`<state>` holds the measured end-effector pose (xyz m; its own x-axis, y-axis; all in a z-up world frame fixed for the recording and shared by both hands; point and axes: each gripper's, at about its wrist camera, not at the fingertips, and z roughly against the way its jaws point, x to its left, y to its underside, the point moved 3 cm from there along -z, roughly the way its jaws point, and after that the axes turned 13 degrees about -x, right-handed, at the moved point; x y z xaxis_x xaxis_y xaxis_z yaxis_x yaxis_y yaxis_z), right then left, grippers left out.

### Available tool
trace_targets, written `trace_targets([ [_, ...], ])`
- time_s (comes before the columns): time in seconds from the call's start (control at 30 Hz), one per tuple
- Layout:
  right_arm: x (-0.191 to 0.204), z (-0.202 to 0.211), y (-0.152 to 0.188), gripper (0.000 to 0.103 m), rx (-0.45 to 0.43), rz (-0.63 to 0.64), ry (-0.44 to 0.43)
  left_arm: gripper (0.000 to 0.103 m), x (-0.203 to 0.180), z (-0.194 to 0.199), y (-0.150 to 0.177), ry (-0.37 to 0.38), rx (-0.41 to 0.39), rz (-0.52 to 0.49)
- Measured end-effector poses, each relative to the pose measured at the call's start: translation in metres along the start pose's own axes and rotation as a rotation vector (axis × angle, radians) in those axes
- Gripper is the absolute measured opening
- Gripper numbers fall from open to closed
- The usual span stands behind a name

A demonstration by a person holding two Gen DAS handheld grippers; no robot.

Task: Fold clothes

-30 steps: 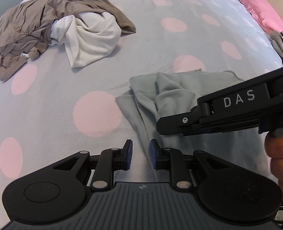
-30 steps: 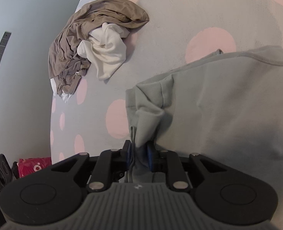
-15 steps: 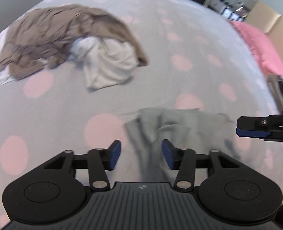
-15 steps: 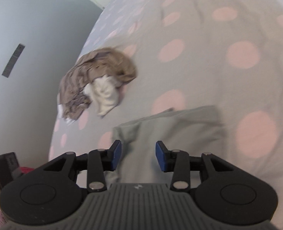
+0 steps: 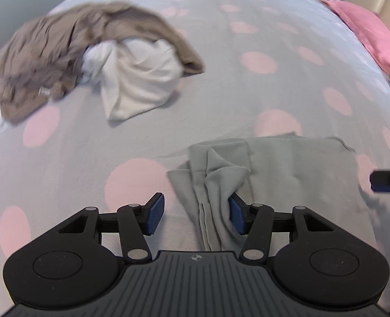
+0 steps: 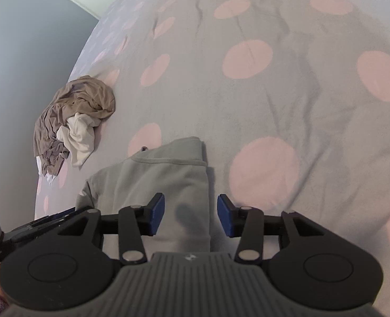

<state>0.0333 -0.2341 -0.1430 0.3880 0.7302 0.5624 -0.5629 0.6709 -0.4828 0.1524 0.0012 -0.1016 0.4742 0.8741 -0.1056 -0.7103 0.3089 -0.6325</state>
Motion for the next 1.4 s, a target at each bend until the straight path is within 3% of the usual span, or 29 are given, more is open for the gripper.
trace_targets([
  [0.07,-0.002,-0.008,-0.001,0.055,0.007,0.009,-0.001,0.05,0.003,-0.003,-0.001,0.012,0.002,0.029],
  [0.2,-0.02,-0.027,-0.001,0.055,0.041,-0.102,-0.025,0.05,-0.002,-0.011,-0.001,0.012,-0.003,0.003],
  [0.27,-0.025,-0.035,-0.002,0.053,0.044,-0.143,-0.043,0.045,0.001,-0.016,0.0,0.028,0.003,0.025],
  [0.33,-0.022,-0.04,-0.004,0.039,0.037,-0.131,-0.042,0.039,0.005,-0.021,-0.002,0.053,-0.005,0.056],
  [0.37,-0.021,-0.042,-0.005,0.019,0.034,-0.125,-0.042,0.035,0.008,-0.023,-0.003,0.065,-0.01,0.071],
  [0.53,-0.017,-0.034,-0.012,0.006,-0.017,-0.096,-0.064,0.014,0.012,-0.022,-0.008,0.1,-0.03,0.126],
  [0.67,-0.004,-0.011,-0.028,0.005,-0.107,-0.044,-0.117,0.011,0.014,-0.02,-0.01,0.13,-0.057,0.149],
  [0.77,0.001,-0.001,-0.042,0.005,-0.179,0.008,-0.085,0.011,0.011,-0.019,-0.015,0.13,-0.082,0.149],
  [0.97,-0.017,-0.01,-0.049,0.006,-0.167,0.01,0.003,0.015,-0.001,-0.018,-0.027,0.078,-0.116,0.121],
  [1.03,-0.018,-0.008,-0.046,0.007,-0.184,0.057,0.058,0.022,-0.005,-0.017,-0.031,0.06,-0.127,0.111],
  [1.1,-0.022,0.0,-0.048,0.012,-0.23,0.084,0.106,0.022,-0.008,-0.017,-0.035,0.043,-0.138,0.102],
  [1.27,-0.031,0.02,-0.046,0.012,-0.267,0.051,0.112,0.022,-0.013,-0.005,-0.04,0.027,-0.179,0.1],
  [1.4,-0.017,0.03,-0.024,0.012,-0.261,0.172,0.102,0.022,-0.038,0.017,-0.035,0.073,-0.239,0.009],
])
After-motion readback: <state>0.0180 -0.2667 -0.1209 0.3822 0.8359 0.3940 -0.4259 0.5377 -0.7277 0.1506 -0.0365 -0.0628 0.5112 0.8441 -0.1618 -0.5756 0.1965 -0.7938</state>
